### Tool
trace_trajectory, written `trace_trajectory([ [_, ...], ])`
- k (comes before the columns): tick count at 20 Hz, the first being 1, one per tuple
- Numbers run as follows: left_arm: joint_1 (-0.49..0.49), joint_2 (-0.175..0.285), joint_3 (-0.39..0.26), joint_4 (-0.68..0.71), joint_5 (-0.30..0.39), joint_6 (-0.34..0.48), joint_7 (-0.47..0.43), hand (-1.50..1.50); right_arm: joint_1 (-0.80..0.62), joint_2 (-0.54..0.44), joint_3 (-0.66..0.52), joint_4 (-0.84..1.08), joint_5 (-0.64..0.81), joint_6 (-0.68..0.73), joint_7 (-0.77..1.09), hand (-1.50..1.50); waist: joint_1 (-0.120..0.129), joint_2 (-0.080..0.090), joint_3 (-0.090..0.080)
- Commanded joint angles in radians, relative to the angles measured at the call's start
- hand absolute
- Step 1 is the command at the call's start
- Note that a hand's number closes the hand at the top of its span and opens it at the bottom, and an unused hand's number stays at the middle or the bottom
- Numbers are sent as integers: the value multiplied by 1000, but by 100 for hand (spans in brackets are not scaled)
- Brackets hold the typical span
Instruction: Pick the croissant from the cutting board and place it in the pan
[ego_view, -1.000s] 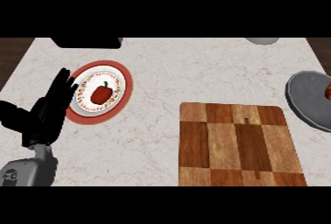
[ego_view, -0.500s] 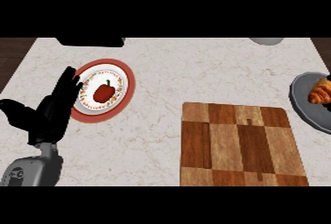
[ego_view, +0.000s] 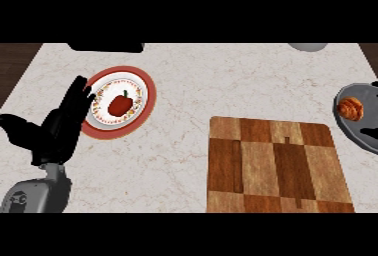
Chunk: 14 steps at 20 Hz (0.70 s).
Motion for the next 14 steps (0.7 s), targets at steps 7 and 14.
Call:
trace_trajectory([
  [7, 4, -17, -6, 7, -18, 21, 1, 0, -27, -105, -214, 92, -236, 230, -164, -150, -20, -4, 1],
  [14, 23, -8, 22, 3, -4, 17, -22, 0, 103, -276, -332, 161, -363, 555, -250, -150, -40, -6, 3],
])
